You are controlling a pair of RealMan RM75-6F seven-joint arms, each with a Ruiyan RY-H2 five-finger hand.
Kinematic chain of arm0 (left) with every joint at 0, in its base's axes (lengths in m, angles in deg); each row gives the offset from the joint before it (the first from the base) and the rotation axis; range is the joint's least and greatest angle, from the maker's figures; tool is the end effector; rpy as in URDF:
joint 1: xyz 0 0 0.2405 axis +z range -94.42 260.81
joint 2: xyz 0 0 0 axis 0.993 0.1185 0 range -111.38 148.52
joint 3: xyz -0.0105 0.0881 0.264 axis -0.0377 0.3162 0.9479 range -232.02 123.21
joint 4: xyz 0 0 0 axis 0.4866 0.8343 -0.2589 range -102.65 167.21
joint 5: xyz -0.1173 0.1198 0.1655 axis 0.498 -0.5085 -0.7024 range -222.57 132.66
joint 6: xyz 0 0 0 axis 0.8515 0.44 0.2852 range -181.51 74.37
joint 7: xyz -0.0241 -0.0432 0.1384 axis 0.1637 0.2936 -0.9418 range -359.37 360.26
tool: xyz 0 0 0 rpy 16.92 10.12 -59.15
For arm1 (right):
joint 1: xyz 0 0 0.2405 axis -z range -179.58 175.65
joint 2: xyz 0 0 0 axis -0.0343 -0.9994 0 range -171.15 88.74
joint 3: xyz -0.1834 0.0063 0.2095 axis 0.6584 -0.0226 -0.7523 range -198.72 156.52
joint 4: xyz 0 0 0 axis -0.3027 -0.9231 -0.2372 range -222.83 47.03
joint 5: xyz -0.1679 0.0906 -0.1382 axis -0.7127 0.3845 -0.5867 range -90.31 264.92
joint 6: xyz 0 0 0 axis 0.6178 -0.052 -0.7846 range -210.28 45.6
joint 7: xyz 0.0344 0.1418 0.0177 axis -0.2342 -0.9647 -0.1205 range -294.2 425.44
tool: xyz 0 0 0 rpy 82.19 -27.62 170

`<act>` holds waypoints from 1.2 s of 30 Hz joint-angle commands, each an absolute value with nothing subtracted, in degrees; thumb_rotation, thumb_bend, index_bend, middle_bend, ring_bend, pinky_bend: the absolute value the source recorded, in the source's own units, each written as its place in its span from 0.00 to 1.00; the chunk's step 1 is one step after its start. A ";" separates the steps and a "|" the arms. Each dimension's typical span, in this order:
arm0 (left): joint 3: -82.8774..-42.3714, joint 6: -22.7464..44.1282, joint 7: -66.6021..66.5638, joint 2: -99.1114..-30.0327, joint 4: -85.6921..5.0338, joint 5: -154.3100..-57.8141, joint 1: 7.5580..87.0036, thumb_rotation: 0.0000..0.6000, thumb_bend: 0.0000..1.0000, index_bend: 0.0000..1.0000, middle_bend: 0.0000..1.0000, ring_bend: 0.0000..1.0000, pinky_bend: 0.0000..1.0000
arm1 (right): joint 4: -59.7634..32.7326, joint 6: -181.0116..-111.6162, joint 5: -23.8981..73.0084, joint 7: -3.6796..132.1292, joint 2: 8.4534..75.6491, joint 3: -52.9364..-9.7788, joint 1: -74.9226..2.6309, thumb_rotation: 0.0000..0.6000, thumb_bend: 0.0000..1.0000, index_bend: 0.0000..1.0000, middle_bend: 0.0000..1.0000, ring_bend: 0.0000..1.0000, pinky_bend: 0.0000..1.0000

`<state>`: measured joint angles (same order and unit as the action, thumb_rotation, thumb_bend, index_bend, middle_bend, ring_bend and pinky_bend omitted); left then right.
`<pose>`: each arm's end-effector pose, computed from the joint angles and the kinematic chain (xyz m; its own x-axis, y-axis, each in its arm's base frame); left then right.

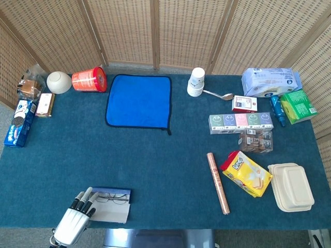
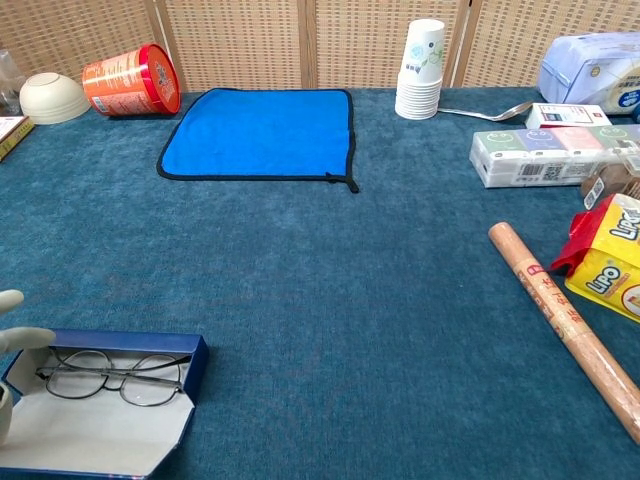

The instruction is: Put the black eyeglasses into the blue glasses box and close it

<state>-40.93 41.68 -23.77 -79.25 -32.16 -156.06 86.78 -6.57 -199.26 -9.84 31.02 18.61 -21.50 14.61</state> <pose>-0.2945 0.0626 -0.0504 0.6108 -0.0259 0.7914 0.7140 -0.4142 -0.5645 -0.3572 -0.0305 0.2394 0.0720 0.2967 0.9523 -0.9917 -0.0806 0.1001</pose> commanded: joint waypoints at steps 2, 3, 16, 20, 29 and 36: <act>-41.50 41.48 -22.68 -78.94 -32.99 -155.13 86.75 0.99 0.35 0.60 0.22 0.01 0.21 | -6.31 -199.23 -9.92 31.33 18.54 -21.50 14.65 0.70 0.43 0.15 0.29 0.24 0.25; -41.64 41.28 -22.28 -78.84 -33.38 -154.72 86.78 0.98 0.34 0.60 0.22 0.01 0.21 | -6.24 -199.21 -9.95 31.44 18.53 -21.49 14.66 0.70 0.43 0.15 0.29 0.24 0.25; -44.33 39.36 -16.01 -77.86 -38.39 -149.84 86.17 0.94 0.34 0.60 0.22 0.03 0.23 | -5.33 -199.02 -10.29 32.63 18.28 -21.38 14.72 0.69 0.43 0.15 0.29 0.24 0.25; -45.22 39.34 -15.76 -78.20 -38.51 -149.55 85.73 0.95 0.35 0.60 0.22 0.03 0.24 | -5.15 -199.10 -10.28 32.81 18.17 -21.39 14.81 0.69 0.43 0.15 0.29 0.24 0.25; -47.33 39.27 -12.44 -80.32 -38.25 -147.18 85.40 0.94 0.34 0.59 0.22 0.04 0.25 | -4.49 -199.05 -10.40 33.45 17.84 -21.38 14.87 0.70 0.43 0.15 0.29 0.24 0.25; -48.27 39.26 -10.90 -81.87 -36.90 -145.96 85.22 0.95 0.34 0.53 0.19 0.03 0.25 | -4.19 -199.08 -10.43 33.68 17.63 -21.40 14.93 0.70 0.43 0.15 0.29 0.24 0.25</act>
<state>-48.18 39.28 -11.00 -81.76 -36.97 -146.07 85.25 -4.20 -199.08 -10.43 33.67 17.63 -21.40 14.93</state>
